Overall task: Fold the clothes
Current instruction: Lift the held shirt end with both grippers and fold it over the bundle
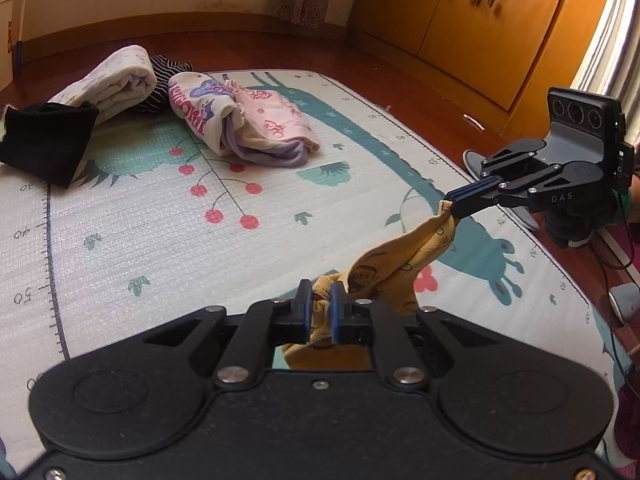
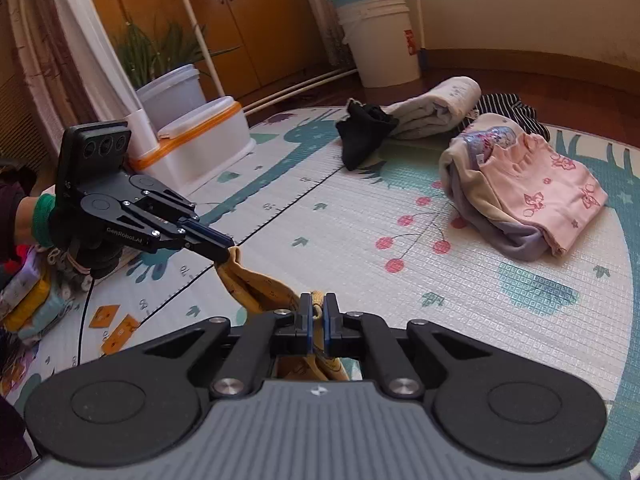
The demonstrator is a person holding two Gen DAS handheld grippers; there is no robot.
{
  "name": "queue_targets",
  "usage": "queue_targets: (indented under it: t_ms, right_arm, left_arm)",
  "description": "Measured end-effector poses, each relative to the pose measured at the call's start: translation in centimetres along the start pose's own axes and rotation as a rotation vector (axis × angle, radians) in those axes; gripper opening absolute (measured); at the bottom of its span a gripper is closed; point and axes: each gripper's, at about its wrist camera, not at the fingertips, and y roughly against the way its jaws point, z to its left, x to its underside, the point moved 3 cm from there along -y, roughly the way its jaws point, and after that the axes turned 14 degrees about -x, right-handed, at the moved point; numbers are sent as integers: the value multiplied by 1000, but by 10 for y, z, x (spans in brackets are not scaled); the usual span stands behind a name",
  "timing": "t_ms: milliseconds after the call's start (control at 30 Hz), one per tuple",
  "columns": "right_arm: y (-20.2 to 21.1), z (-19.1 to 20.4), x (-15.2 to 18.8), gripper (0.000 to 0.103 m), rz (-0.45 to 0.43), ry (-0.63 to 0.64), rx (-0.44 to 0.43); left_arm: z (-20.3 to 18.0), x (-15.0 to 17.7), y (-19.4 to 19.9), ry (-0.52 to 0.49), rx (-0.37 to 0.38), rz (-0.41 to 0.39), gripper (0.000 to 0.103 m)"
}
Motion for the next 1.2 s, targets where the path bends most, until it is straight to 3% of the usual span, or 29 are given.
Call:
queue_targets:
  t_ms: [267,433,767,900,967,1033,1100,1200]
  right_arm:
    - [21,90,42,7,128,102,-127]
    - [15,120,76,7,224,99,-176]
    - [16,131,118,7,310,99,-184]
    - [13,127,129,8,322,89,-195]
    - [9,133,137,12,387,140,-220]
    - [7,140,145,12,455,188,-250]
    - [10,143,147,12,476,183,-271]
    - [9,135,140,15,435,147,-229]
  left_arm:
    - [-55,60,49,-138,68,46,6]
    - [-77,90,57,-206,102,83,6]
    - [-96,115,54,-234,143,126,5]
    - [-109,133,50,-314,176,155,5]
    - [-120,147,53,-424,218,191,6]
    - [-125,156,53,-466,237,231,6]
    - [-119,154,53,-438,236,228,6]
    - [-109,141,46,-369,192,222,5]
